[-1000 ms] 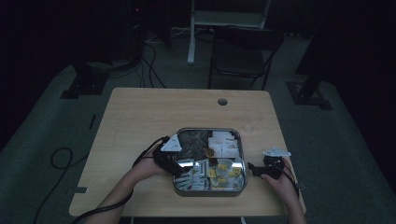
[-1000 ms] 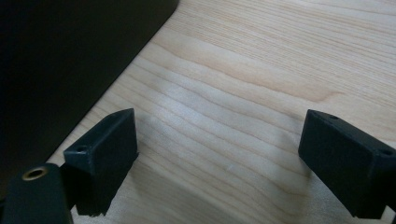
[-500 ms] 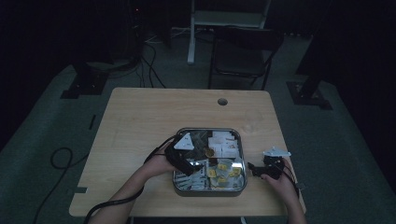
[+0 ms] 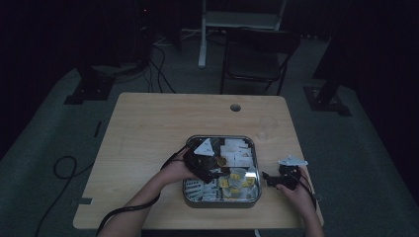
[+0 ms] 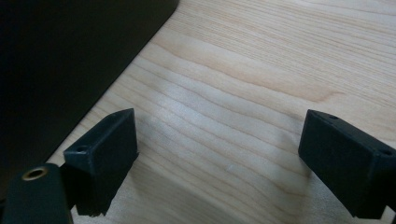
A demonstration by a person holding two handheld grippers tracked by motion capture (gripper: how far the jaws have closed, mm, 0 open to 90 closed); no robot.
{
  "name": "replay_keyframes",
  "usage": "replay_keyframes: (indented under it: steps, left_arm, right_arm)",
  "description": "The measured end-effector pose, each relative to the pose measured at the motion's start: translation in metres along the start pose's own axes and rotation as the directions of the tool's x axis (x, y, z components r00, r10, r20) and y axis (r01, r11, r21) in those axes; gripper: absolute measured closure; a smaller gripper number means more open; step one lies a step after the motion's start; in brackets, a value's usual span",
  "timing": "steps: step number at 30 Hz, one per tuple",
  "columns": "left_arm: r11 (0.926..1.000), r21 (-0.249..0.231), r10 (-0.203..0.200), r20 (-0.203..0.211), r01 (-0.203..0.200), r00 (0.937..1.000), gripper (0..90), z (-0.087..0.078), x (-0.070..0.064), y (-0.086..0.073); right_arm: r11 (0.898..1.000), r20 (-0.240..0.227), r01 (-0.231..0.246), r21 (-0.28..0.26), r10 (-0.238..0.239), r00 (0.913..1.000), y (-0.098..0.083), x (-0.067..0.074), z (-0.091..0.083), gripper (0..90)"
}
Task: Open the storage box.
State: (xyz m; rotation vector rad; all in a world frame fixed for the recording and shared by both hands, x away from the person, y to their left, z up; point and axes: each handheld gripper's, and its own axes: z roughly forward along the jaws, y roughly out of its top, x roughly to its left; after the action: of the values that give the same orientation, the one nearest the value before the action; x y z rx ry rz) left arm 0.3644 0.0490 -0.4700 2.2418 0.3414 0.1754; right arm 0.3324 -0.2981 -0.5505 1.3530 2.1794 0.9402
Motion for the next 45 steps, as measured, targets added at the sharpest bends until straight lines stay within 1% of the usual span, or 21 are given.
replay_keyframes:
  steps: [4, 5, 9, 11, 12, 14, 17, 19, 20, 21, 23, 25, 30, 31, 32, 33, 34, 35, 36, 41, 45]
  left_arm:
    - [1.0, 0.002, -0.002, -0.005, 0.002, 1.0, 2.6, 0.003, 0.0, 0.003]
    - [0.9999, 0.009, 0.005, -0.004, -0.005, 1.0, 5.5, 0.006, -0.001, 0.005]
    - [0.9996, 0.028, 0.009, -0.003, -0.009, 1.0, 5.7, 0.011, -0.001, 0.007]
    - [0.9994, 0.032, -0.014, -0.003, 0.014, 0.9999, 7.0, 0.013, 0.0, 0.009]
    - [0.9992, 0.035, -0.016, -0.018, 0.017, 0.9997, 14.5, 0.014, 0.001, 0.01]
    - [0.9989, 0.045, -0.014, -0.018, 0.015, 0.9997, 16.2, 0.015, 0.001, 0.01]
    - [0.9981, 0.062, -0.006, -0.031, 0.008, 0.9995, 23.8, 0.018, 0.0, 0.011]
    - [0.9971, 0.075, -0.006, -0.036, 0.009, 0.9993, 24.7, 0.02, 0.0, 0.011]
    - [0.9971, 0.075, -0.006, -0.036, 0.009, 0.9993, 28.5, 0.02, 0.0, 0.011]
    - [0.9975, 0.069, -0.014, -0.032, 0.016, 0.9994, 28.5, 0.021, 0.0, 0.011]
    - [0.997, 0.076, -0.012, -0.036, 0.014, 0.9993, 35.6, 0.022, 0.0, 0.01]
    - [0.9975, 0.069, -0.013, -0.023, 0.015, 0.9996, 42.0, 0.023, 0.0, 0.01]
    - [0.9975, 0.066, -0.025, -0.001, 0.025, 0.9997, 42.4, 0.025, -0.001, 0.012]
    - [0.9976, 0.065, -0.024, 0.001, 0.024, 0.9997, 45.0, 0.025, -0.001, 0.012]
    - [0.9974, 0.073, -0.001, -0.001, 0.001, 1.0, 46.0, 0.025, -0.002, 0.013]
    - [0.9971, 0.076, 0.003, 0.001, -0.003, 1.0, 49.9, 0.025, -0.002, 0.013]
    - [0.9969, 0.079, 0.005, 0.0, -0.005, 1.0, 50.6, 0.025, -0.003, 0.014]
    - [0.9969, 0.079, 0.001, -0.009, 0.0, 1.0, 56.7, 0.024, -0.002, 0.014]
    - [0.9971, 0.076, -0.009, -0.022, 0.011, 0.9997, 58.7, 0.024, -0.002, 0.014]
    - [0.9957, 0.093, 0.001, -0.032, 0.002, 0.9995, 59.5, 0.024, -0.003, 0.016]
    - [0.9955, 0.095, -0.003, -0.032, 0.006, 0.9995, 59.7, 0.024, -0.003, 0.017]
  right_arm:
    - [1.0, 0.0, 0.001, 0.0, -0.001, 1.0, 0.0, 0.0, 0.0, 11.1]
    - [1.0, 0.0, 0.001, 0.0, -0.001, 1.0, 0.0, 0.0, 0.0, 11.1]
    - [1.0, 0.0, 0.001, 0.0, -0.001, 1.0, 0.0, 0.0, 0.0, 11.1]
    - [1.0, 0.0, 0.001, 0.0, -0.001, 1.0, 0.0, 0.0, 0.0, 11.1]
    - [1.0, 0.0, 0.001, 0.0, -0.001, 1.0, 0.0, 0.0, 0.0, 11.1]
    - [1.0, 0.0, 0.001, 0.0, -0.001, 1.0, 0.0, 0.0, 0.0, 11.1]
    - [1.0, 0.0, 0.001, 0.0, -0.001, 1.0, 0.0, 0.0, 0.0, 11.1]
    - [1.0, 0.0, 0.001, 0.0, -0.001, 1.0, 0.0, 0.0, 0.0, 11.1]
    - [1.0, 0.0, 0.001, 0.0, -0.001, 1.0, 0.0, 0.0, 0.0, 11.1]
    - [1.0, 0.0, 0.001, 0.0, -0.001, 1.0, 0.0, 0.0, 0.0, 11.1]
    - [1.0, 0.0, 0.001, 0.0, -0.001, 1.0, 0.0, 0.0, 0.0, 11.0]
    - [1.0, 0.0, 0.001, 0.0, -0.001, 1.0, 0.0, 0.0, 0.0, 11.1]
    - [1.0, 0.0, 0.001, 0.0, -0.001, 1.0, 0.0, 0.0, 0.0, 11.0]
    - [1.0, 0.0, 0.001, 0.0, -0.001, 1.0, 0.0, 0.0, 0.0, 11.1]
    - [1.0, 0.0, 0.001, 0.0, -0.001, 1.0, 0.0, 0.0, 0.0, 11.1]
    - [1.0, 0.0, 0.001, 0.0, -0.001, 1.0, 0.0, 0.0, 0.0, 11.1]
    - [1.0, 0.0, 0.001, 0.0, -0.001, 1.0, 0.0, 0.0, 0.0, 11.1]
    - [1.0, 0.0, 0.001, 0.0, -0.001, 1.0, 0.0, 0.0, 0.0, 11.1]
    - [1.0, 0.0, 0.0, 0.001, 0.0, 1.0, 0.0, 0.0, 0.0, 11.1]
    - [1.0, 0.0, 0.001, 0.0, -0.001, 1.0, 0.0, 0.0, 0.0, 11.1]
    - [1.0, 0.0, 0.001, 0.0, -0.001, 1.0, 0.0, 0.0, 0.0, 11.1]
